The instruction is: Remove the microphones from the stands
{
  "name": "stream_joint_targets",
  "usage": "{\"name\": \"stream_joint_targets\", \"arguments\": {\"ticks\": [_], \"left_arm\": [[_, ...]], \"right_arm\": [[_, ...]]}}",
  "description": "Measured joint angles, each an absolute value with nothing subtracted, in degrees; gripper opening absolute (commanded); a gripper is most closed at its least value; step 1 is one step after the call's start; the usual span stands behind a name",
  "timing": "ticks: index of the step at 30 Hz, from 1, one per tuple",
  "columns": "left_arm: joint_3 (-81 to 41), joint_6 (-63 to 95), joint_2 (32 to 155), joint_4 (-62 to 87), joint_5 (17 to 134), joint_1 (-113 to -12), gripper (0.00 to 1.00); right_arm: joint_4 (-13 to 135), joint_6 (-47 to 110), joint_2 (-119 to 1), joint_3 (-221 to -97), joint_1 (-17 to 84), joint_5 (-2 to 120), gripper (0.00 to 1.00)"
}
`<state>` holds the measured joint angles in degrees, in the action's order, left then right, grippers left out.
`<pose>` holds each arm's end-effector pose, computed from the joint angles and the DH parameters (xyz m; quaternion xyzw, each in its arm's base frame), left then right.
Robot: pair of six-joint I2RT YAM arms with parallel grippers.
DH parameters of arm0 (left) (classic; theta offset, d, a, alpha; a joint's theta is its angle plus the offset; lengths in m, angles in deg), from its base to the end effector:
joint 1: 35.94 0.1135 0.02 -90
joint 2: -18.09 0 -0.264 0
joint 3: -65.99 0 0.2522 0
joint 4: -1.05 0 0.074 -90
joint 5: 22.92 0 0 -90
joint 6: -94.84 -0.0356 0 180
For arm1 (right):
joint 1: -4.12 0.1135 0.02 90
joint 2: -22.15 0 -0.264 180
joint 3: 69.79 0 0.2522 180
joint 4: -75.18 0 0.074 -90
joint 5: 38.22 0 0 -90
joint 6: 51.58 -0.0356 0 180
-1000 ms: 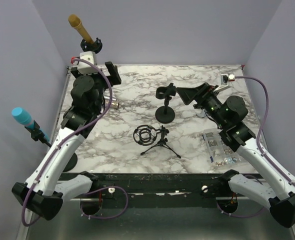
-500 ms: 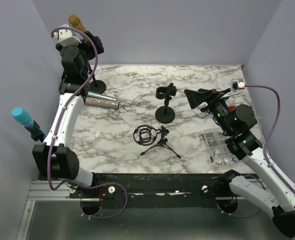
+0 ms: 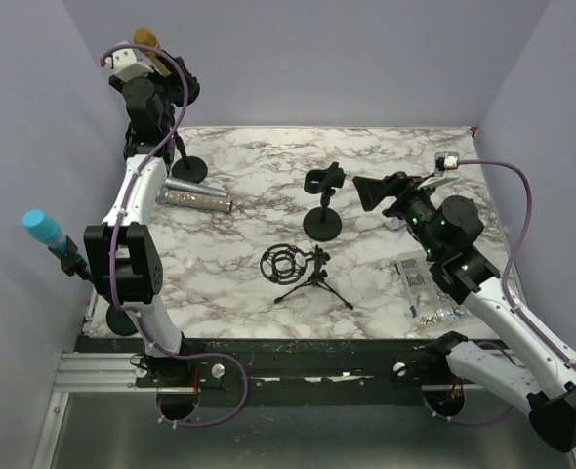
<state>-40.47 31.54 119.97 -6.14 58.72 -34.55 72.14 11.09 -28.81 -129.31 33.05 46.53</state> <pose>0.4324 0.0157 0.4143 -0.2076 0.5967 -0.1247 0.7651 0.1872 0.0997 0.3666 0.0245 0.6719 0.3215 0.6667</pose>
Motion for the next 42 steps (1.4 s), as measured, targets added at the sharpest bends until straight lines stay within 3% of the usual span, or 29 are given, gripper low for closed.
{"name": "stream_joint_targets", "arguments": {"ticks": [7, 13, 24, 31, 42], "left_arm": [[-43.4, 30.38, 126.2, -13.38, 58.35, -33.5, 0.98], [-49.87, 30.36, 132.61, -16.83, 59.44, -33.0, 0.88], [-56.12, 28.24, 137.37, -19.17, 60.1, -32.93, 0.38], [-57.26, 26.79, 137.39, -18.97, 59.95, -32.91, 0.32], [-57.89, 23.01, 130.79, -17.33, 58.87, -32.98, 0.31]], "right_arm": [[72.16, 12.57, -30.88, -129.09, 33.05, 45.41, 1.0], [72.51, 13.62, -33.5, -129.09, 33.05, 44.28, 1.0], [72.53, 14.56, -35.23, -129.09, 33.05, 43.47, 1.0], [72.51, 14.98, -35.23, -129.09, 33.05, 43.36, 1.0], [72.91, 14.98, -33.2, -128.61, 33.05, 43.23, 1.0]]}}
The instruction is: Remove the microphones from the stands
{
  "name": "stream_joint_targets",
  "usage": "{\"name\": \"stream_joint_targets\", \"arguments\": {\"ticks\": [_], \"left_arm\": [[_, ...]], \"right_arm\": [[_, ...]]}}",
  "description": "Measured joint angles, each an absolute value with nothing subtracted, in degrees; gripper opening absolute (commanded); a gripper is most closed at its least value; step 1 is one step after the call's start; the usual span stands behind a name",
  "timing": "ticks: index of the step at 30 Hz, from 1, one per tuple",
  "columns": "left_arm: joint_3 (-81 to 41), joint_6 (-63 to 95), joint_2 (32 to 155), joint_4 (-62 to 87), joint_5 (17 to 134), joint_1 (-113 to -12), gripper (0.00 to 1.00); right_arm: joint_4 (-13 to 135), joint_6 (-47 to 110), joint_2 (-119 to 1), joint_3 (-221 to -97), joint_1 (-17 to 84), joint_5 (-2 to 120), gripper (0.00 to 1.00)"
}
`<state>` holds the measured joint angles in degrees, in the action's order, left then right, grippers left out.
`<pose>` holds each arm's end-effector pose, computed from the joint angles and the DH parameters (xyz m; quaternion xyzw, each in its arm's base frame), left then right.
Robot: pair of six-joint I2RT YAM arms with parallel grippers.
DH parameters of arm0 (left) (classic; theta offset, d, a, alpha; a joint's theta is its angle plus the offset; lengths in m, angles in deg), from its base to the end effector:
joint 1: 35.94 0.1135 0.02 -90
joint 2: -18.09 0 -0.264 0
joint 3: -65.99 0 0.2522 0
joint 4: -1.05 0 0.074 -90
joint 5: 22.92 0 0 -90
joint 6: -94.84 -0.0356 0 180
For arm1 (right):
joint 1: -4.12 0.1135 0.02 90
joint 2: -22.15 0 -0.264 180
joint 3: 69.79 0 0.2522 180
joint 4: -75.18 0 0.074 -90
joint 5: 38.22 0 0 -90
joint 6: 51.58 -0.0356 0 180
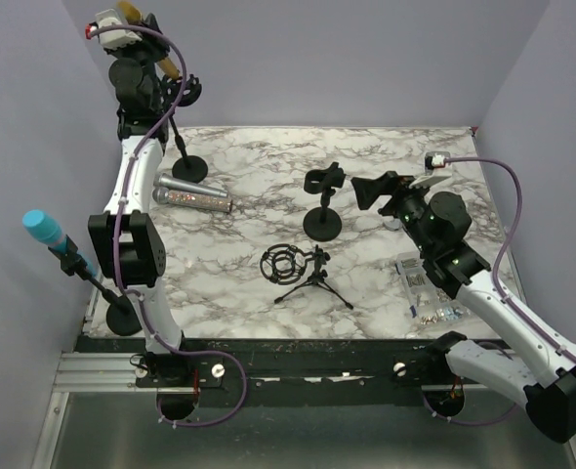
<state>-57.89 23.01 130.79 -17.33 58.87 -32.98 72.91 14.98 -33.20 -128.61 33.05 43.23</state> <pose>0.4634 0.0291 0.4598 -0.1529 0.4822 -0.0784 0.8591 0.2046 0.1070 0.3482 0.0198 0.6995 0.2676 0.6624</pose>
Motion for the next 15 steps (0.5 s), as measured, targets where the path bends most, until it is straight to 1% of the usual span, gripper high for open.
{"name": "stream_joint_targets", "arguments": {"ticks": [5, 9, 12, 15], "left_arm": [[-57.89, 22.62, 121.94, -14.8, 58.98, -33.11, 0.32], [-56.32, 23.19, 112.21, -10.8, 59.92, -33.46, 0.32], [-51.49, 25.94, 103.12, -6.51, 60.54, -33.83, 0.31], [-45.06, 32.43, 94.18, -0.04, 61.91, -34.07, 0.3]], "right_arm": [[72.95, 14.93, -31.78, -128.19, 33.05, 43.2, 1.0], [73.1, 14.85, -29.42, -127.19, 33.05, 43.1, 1.0], [73.61, 14.54, -27.95, -126.4, 33.05, 42.94, 1.0], [74.37, 14.43, -26.79, -125.04, 33.05, 42.4, 1.0]]}}
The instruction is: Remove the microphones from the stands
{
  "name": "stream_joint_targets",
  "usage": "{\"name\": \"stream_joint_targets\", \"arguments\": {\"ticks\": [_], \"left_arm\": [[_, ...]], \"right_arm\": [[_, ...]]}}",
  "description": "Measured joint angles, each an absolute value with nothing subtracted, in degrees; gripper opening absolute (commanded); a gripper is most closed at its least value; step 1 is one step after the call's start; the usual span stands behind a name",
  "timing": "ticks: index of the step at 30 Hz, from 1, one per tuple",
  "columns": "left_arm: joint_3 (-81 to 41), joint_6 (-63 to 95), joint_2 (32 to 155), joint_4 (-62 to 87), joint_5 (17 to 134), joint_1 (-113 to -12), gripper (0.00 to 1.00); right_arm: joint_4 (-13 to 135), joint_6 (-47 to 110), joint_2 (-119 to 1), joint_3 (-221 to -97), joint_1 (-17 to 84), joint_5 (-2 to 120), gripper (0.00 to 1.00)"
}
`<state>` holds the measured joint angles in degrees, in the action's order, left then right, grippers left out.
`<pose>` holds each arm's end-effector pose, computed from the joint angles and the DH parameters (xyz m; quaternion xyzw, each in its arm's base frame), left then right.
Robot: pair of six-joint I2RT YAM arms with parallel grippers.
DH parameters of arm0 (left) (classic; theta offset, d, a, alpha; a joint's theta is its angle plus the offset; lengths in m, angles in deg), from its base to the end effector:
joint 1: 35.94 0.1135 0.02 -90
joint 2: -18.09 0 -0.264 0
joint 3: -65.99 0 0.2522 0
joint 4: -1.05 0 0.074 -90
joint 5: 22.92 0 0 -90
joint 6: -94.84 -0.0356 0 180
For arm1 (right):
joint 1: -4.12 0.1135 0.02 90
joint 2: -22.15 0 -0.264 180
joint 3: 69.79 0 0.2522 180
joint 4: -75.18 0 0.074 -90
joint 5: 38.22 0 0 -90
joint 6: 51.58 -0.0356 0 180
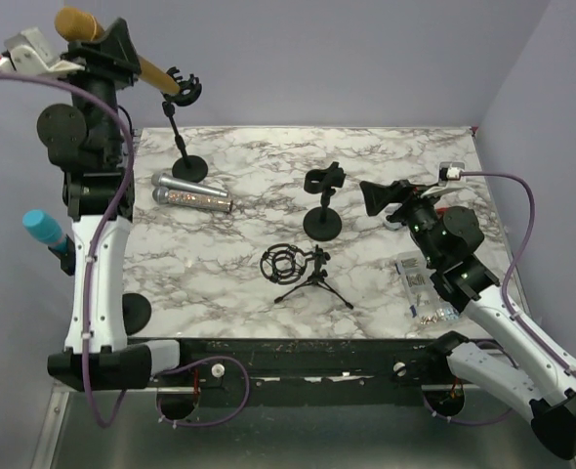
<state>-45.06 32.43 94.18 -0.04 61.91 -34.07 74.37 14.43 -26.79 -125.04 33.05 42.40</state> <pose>0.2515 0.0114 0.5787 -0.1541 0.4280 -0.1782 0.8725 0.1830 0.0945 0.3507 0.0316 0.6721 0.2795 0.6850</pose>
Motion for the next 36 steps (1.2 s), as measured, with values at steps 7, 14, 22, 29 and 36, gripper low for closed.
{"name": "stream_joint_targets", "arguments": {"ticks": [7, 14, 22, 29, 36], "left_arm": [[-18.2, 53.2, 80.61, 6.25, 69.72, -36.5, 0.27], [3.55, 69.7, 84.02, 11.17, 71.99, -46.35, 0.27], [8.7, 81.04, 89.96, 14.32, 68.27, -47.1, 0.24], [4.66, 86.83, 98.6, 20.68, 66.31, -40.28, 0.25], [4.14, 87.38, 102.46, 25.88, 64.4, -34.46, 0.25]], "right_arm": [[75.62, 13.47, -26.36, -123.27, 33.05, 41.7, 1.0], [76.84, 12.29, -27.19, -122.33, 33.05, 41.72, 1.0], [77.3, 12.29, -27.56, -122.03, 33.05, 41.43, 1.0], [77.71, 12.29, -28.59, -122.03, 33.05, 41.02, 1.0], [78.11, 12.31, -29.88, -122.03, 33.05, 40.89, 1.0]]}}
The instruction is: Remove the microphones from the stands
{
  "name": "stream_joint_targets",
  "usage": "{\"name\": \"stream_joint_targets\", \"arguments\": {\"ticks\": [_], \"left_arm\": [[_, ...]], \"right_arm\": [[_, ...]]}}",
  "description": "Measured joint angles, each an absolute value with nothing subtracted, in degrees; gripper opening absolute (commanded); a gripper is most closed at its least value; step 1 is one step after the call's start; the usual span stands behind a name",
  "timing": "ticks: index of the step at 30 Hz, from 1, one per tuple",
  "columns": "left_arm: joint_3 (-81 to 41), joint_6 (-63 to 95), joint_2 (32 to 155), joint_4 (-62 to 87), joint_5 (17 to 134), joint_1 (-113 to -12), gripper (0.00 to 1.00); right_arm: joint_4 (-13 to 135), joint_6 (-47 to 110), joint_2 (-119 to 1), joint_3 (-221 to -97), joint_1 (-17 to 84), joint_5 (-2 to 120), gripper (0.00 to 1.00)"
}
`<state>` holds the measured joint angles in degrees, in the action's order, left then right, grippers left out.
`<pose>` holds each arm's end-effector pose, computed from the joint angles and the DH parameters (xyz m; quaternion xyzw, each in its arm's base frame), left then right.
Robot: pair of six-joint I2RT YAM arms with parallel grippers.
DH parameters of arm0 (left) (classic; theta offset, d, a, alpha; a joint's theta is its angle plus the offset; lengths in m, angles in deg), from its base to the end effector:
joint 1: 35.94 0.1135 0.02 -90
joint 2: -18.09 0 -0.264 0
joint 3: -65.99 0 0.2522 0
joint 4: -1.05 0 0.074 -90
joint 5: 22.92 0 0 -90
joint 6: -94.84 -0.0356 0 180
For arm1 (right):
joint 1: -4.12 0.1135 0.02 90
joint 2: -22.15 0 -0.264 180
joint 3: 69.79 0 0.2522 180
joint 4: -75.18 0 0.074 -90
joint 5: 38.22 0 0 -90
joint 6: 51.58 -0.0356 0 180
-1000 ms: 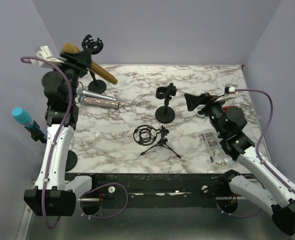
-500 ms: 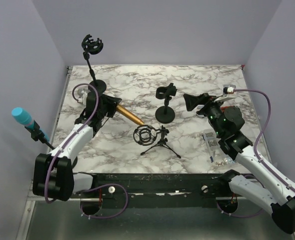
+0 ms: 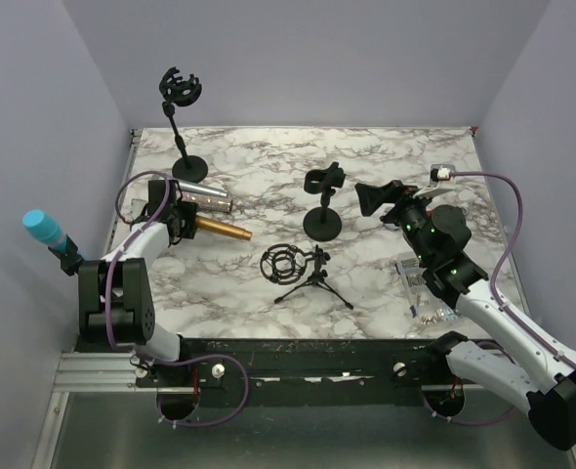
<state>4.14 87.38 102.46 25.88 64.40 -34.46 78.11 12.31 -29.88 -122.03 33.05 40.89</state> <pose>0.3012 0.0094 0.1990 -0.6296 0.6863 -0.2197 0.2905 0.1945 0.0998 0.3285 0.0520 0.6859 0.2762 0.6713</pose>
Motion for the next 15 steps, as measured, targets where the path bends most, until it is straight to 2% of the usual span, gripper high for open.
{"name": "stream_joint_targets", "arguments": {"ticks": [5, 15], "left_arm": [[2.15, 86.57, 109.2, 26.91, 65.32, -29.28, 0.28], [-3.1, 85.68, 117.37, 26.95, 70.24, -24.19, 0.6]], "right_arm": [[78.22, 12.33, -30.68, -122.03, 33.05, 40.84, 1.0], [79.18, 12.36, -32.65, -121.87, 33.05, 40.45, 1.0]]}}
